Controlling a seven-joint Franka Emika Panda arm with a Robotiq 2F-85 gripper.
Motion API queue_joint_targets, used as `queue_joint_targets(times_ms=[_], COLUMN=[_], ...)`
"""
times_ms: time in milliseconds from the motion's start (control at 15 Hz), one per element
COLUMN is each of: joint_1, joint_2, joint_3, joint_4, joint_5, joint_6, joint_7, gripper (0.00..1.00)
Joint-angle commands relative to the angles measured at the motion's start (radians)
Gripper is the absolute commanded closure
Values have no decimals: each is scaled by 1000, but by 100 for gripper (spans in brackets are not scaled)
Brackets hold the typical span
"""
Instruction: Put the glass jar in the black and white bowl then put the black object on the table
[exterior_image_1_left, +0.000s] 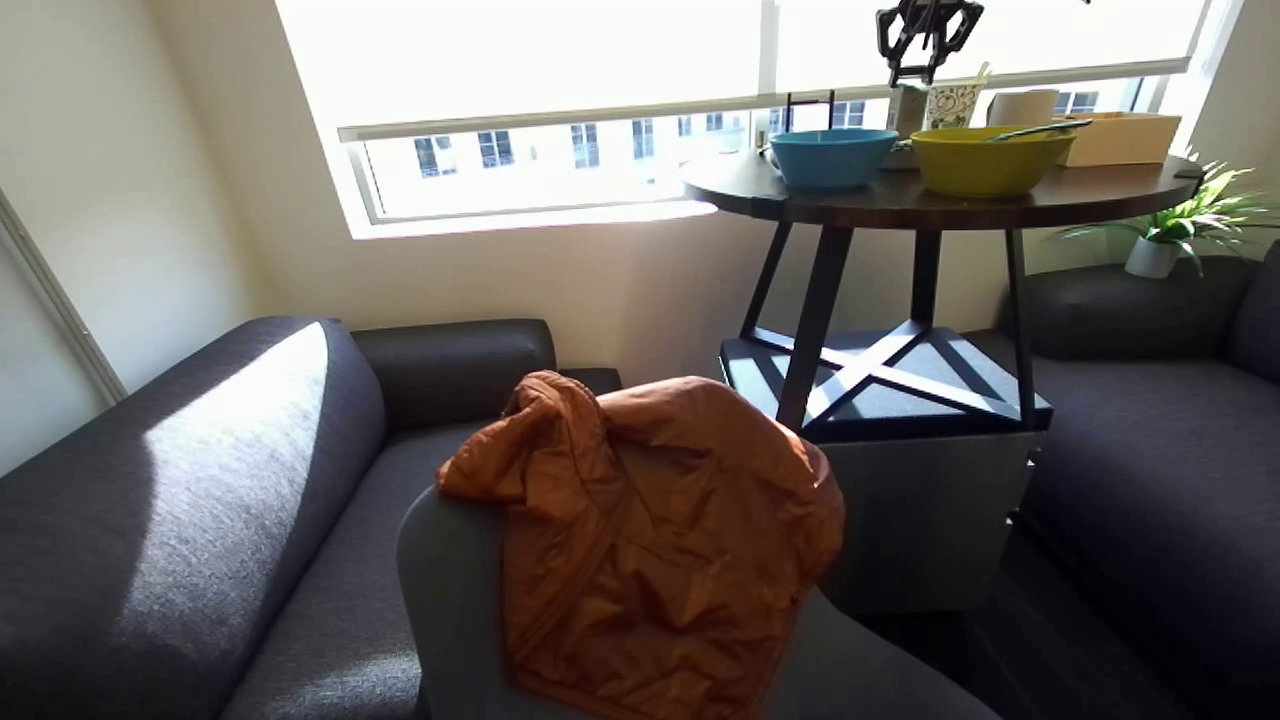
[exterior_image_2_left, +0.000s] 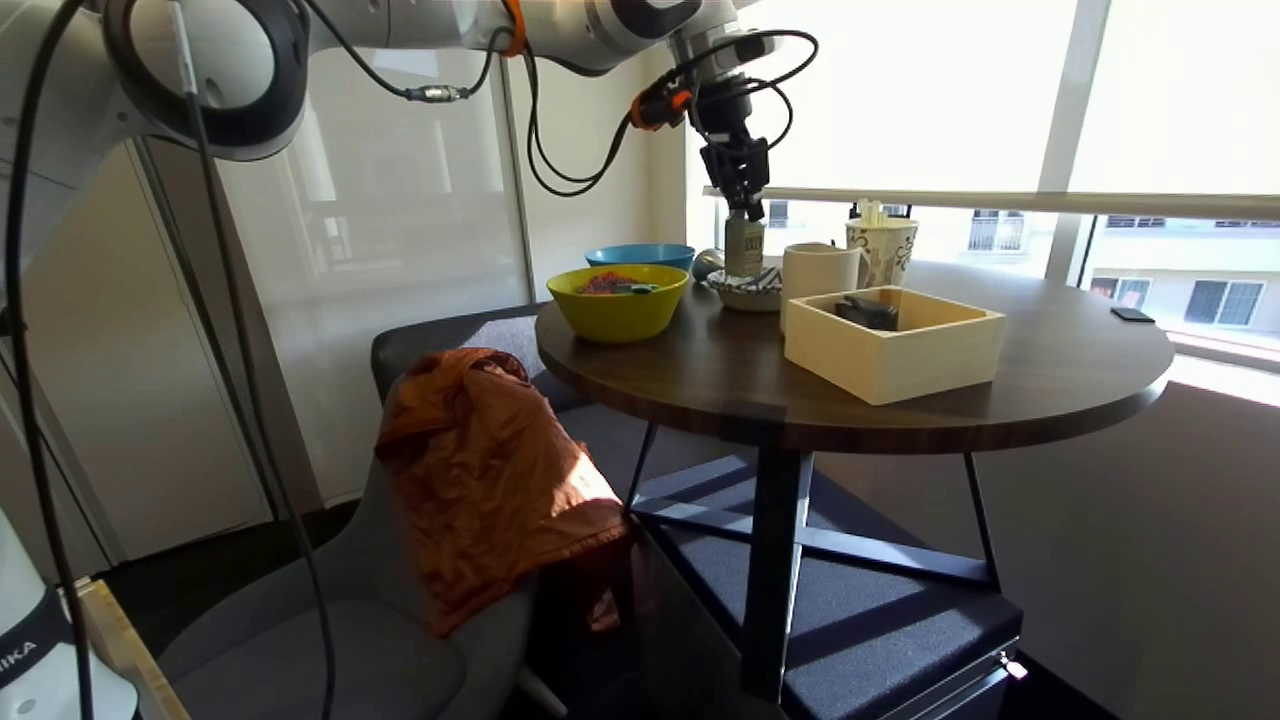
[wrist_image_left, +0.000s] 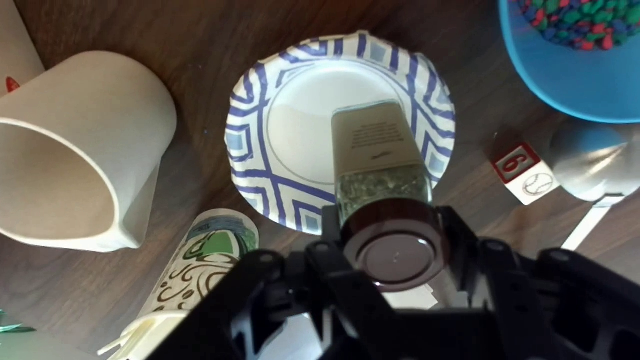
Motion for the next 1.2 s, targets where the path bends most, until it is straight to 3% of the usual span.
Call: queue_joint_targets(times_ms=[0, 600, 667, 733, 800, 1000, 1133], joint_1=[23, 28, 27, 27, 25, 13, 1], joint_2=[22, 73, 73, 71, 67, 48, 32], joint_3=[-16, -34, -35, -36, -34, -33, -37], joint_4=[19, 41, 44, 44, 46, 59, 73], joint_5=[-22, -29, -26, -25, -20, -9, -3], joint_6=[13, 4, 0, -4, -7, -12, -14], joint_7=[59, 131, 137, 140, 142, 147, 153], gripper=[75, 75, 55, 25, 24, 5, 0])
